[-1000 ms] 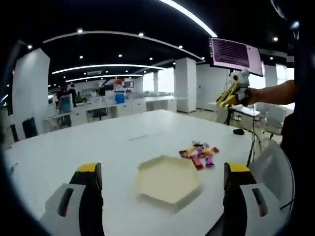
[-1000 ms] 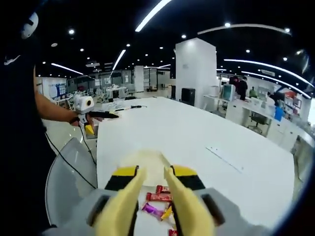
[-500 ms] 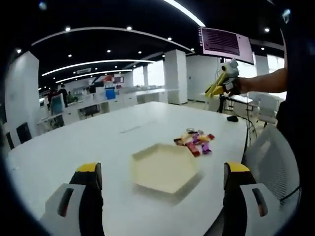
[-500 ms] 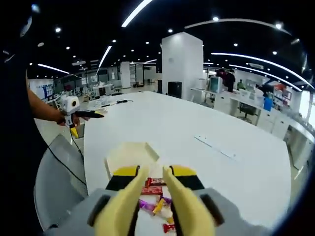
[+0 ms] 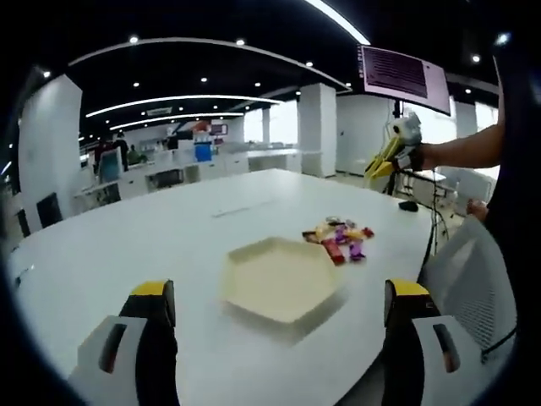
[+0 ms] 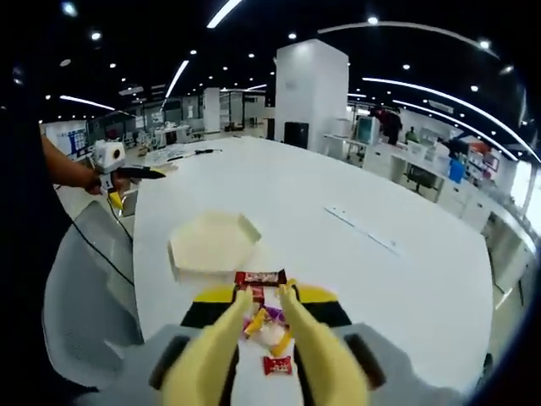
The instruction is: Place the target food into the container with the food tongs after gripping and lifting it, then release it inside without dropping or visibly crushing the food.
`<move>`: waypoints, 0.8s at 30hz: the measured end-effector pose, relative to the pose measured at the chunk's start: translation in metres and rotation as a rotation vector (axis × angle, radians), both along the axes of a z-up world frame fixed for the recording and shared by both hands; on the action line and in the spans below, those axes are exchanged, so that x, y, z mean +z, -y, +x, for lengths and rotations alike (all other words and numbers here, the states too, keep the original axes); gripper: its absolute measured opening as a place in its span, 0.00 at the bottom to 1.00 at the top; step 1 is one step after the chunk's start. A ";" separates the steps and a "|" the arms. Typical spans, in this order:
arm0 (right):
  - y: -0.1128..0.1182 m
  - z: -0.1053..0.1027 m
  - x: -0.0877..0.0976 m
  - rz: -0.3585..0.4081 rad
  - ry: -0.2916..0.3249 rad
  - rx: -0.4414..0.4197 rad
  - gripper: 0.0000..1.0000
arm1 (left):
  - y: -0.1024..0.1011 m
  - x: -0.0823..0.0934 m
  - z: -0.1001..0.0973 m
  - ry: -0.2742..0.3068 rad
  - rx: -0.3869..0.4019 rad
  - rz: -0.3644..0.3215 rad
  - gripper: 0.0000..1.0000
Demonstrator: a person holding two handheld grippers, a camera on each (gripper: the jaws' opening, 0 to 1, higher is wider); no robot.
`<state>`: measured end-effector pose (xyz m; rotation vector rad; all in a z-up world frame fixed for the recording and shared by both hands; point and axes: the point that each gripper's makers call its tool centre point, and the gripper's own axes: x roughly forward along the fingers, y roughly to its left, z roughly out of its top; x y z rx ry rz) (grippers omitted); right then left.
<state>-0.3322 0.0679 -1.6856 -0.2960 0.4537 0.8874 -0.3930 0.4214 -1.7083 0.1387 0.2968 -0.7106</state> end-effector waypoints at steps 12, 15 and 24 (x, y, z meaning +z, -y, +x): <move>0.025 0.000 -0.046 -0.023 -0.048 -0.033 0.24 | 0.012 -0.014 -0.001 -0.005 0.020 0.033 1.00; 0.028 0.001 -0.056 -0.028 -0.057 -0.033 0.24 | 0.018 -0.016 -0.002 0.000 0.021 0.039 1.00; 0.034 -0.003 -0.096 -0.083 -0.108 -0.009 0.24 | 0.013 -0.022 0.001 0.018 0.037 0.047 1.00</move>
